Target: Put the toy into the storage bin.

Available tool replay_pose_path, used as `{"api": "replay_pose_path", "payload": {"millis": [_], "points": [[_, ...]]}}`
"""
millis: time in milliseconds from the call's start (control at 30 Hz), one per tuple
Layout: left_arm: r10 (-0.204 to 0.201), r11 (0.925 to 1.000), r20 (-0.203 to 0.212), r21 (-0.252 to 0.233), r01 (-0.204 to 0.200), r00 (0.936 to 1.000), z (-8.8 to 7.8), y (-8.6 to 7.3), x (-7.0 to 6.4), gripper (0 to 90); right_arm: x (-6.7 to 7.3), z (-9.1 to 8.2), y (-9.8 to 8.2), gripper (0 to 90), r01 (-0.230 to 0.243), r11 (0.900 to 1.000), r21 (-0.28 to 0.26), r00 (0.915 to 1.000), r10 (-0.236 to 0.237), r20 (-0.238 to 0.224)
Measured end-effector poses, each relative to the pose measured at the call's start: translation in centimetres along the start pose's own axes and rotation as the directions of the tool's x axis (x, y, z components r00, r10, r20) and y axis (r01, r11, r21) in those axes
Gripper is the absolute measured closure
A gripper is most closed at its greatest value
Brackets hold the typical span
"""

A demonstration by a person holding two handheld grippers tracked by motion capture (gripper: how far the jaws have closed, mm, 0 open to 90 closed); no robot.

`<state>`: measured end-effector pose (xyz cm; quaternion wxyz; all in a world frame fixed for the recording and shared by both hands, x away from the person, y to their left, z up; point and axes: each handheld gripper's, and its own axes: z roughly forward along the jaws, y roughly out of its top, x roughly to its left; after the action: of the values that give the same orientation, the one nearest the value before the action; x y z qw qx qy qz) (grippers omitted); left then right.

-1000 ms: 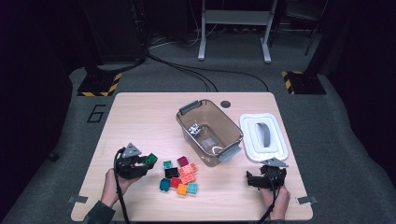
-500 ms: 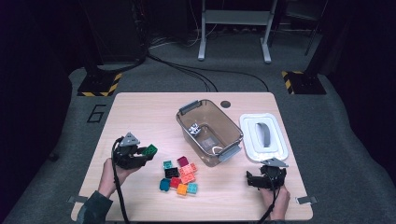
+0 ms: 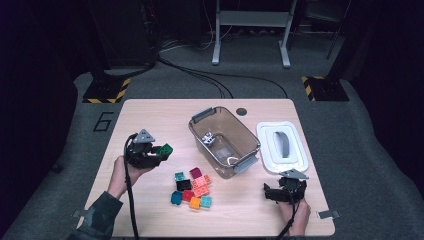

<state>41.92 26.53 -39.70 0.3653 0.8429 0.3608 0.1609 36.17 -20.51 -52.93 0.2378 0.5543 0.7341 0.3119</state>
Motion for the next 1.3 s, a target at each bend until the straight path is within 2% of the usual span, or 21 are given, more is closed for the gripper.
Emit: {"api": "replay_pose_path", "payload": {"millis": [233, 500, 567, 833, 967, 1100, 1300], "points": [[0.028, 0.9996, 0.007, -0.003, -0.028, 0.9996, 0.1, 2.8, 0.1, 58.8, 0.0, 0.0, 0.0, 1.6, 0.0, 1.0, 0.0, 1.0, 0.0, 0.0], [0.061, 0.9975, 0.043, 0.032, -0.062, 0.9972, 0.9, 6.1, 0.1, 58.8, 0.0, 0.0, 0.0, 1.6, 0.0, 1.0, 0.0, 1.0, 0.0, 0.0], [0.057, 0.9979, 0.046, 0.029, -0.058, 0.9973, 1.1, 6.5, 0.1, 58.8, 0.0, 0.0, 0.0, 1.6, 0.0, 1.0, 0.0, 1.0, 0.0, 0.0], [0.083, 0.9951, 0.074, 0.049, -0.086, 0.9938, 1.9, 9.3, -0.4, 58.8, 0.0, 0.0, 0.0, 1.6, 0.0, 1.0, 0.0, 1.0, 0.0, 0.0], [0.112, 0.9905, 0.082, 0.072, -0.118, 0.9904, 2.7, 11.0, -1.1, 58.8, 0.0, 0.0, 0.0, 1.6, 0.0, 1.0, 0.0, 1.0, 0.0, 0.0], [0.125, 0.987, 0.092, 0.09, -0.133, 0.9879, 3.5, 11.8, -1.6, 58.7, 0.0, 0.0, 0.0, 1.6, 0.0, 1.0, 0.0, 1.0, 0.0, 0.0], [0.144, 0.9756, 0.125, 0.148, -0.162, 0.9817, 5.4, 13.2, -2.5, 58.7, 0.0, 0.0, 0.0, 1.6, 0.0, 1.0, -0.001, 1.0, 0.0, 0.0]]}}
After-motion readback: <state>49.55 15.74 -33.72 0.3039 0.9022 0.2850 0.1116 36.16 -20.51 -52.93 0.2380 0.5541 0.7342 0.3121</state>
